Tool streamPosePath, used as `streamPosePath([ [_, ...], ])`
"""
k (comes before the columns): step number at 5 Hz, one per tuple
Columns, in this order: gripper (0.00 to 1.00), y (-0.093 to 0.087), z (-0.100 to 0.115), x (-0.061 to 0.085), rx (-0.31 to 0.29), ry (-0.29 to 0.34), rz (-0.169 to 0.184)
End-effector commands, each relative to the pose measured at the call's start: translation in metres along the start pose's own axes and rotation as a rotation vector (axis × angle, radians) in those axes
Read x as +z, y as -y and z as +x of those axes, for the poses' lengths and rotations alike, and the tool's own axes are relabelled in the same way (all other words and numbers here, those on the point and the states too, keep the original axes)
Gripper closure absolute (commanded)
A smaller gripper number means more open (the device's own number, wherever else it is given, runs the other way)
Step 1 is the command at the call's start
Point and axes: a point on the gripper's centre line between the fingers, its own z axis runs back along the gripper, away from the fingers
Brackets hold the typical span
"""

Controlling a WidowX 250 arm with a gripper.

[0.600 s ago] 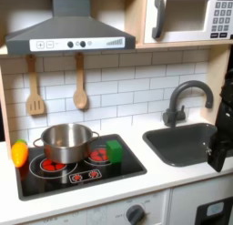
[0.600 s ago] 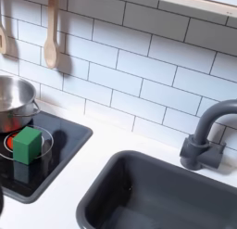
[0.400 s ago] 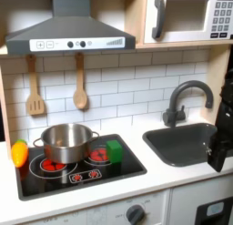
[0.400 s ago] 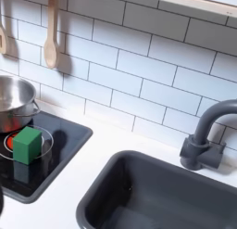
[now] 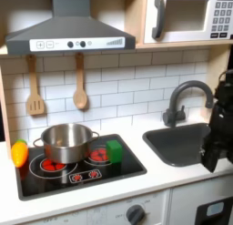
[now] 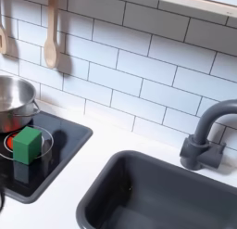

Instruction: Reach green block

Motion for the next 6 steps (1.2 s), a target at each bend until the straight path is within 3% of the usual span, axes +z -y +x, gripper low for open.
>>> streamPosePath([
  [1,0.00,-0.018,0.019,-0.005,-0.005,0.017,0.022],
  [6,0.00,-0.058,0.094,-0.017,0.058,0.041,0.058],
])
